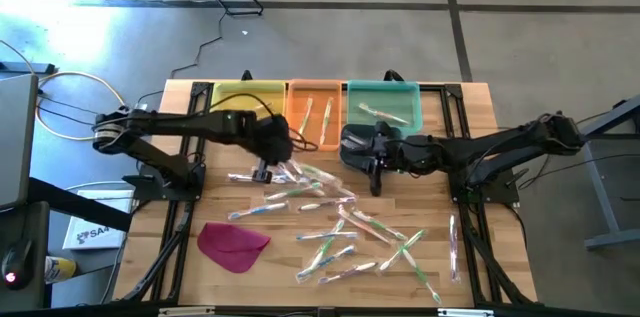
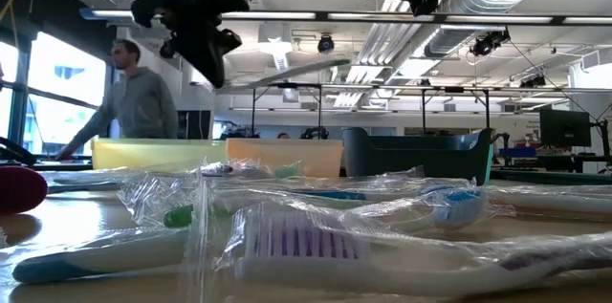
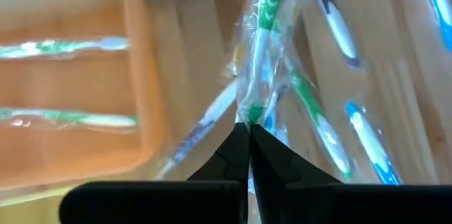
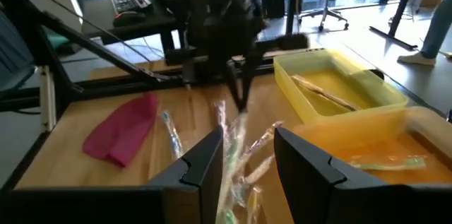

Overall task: Pick & Place Toothbrushes
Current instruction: Put the green toothbrush into the orange bin

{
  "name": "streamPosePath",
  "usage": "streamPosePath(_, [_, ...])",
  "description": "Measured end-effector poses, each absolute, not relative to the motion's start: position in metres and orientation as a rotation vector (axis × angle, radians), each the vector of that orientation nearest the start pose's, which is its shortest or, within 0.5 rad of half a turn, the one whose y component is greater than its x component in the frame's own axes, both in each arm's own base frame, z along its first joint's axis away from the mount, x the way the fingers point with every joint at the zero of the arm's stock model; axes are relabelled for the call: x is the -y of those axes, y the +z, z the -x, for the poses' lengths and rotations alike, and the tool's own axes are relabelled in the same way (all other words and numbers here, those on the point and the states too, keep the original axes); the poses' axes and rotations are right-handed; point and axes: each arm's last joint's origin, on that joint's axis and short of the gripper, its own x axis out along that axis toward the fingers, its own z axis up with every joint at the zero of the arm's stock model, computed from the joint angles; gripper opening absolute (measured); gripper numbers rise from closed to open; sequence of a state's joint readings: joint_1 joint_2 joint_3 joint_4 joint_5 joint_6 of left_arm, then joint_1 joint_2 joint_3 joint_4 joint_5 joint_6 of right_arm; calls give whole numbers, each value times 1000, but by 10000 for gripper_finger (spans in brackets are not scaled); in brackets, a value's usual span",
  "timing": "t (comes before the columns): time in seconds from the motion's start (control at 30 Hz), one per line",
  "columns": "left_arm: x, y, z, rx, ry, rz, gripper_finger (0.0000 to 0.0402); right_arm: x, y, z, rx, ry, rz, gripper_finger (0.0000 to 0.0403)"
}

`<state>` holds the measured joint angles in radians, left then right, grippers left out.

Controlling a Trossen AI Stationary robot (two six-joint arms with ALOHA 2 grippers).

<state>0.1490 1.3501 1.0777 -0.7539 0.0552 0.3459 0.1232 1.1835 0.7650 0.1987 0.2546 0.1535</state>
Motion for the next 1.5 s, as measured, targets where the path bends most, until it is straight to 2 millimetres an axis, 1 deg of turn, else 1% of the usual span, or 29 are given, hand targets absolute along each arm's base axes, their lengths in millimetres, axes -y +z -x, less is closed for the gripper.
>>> streamPosePath(0.07, [-42,275,-259,-1019,-83,-216,0,-26,285,-260,-189,-140,-114,120])
streamPosePath(0.2, [-57,287,-257,-986,-7,-205,0,-29,287,-257,-186,-130,-114,120])
streamPosePath(0.27, [-67,294,-258,-945,42,-193,0,-29,287,-257,-185,-130,-114,120])
streamPosePath(0.43, [-92,303,-253,-921,150,-127,0,-29,287,-257,-188,-131,-113,120])
streamPosePath(0.73, [-130,310,-244,-808,311,12,0,-29,286,-257,-198,-132,-112,120])
streamPosePath(1.0, [-151,319,-241,-666,433,107,0,-29,286,-257,-203,-132,-110,120])
streamPosePath(1.1, [-155,318,-245,-639,457,148,0,-28,285,-257,-208,-140,-108,120])
streamPosePath(1.23, [-160,309,-253,-644,502,202,0,-28,285,-257,-209,-140,-107,120])
streamPosePath(1.5, [-176,272,-273,-713,637,367,0,-28,284,-257,-219,-141,-106,120])
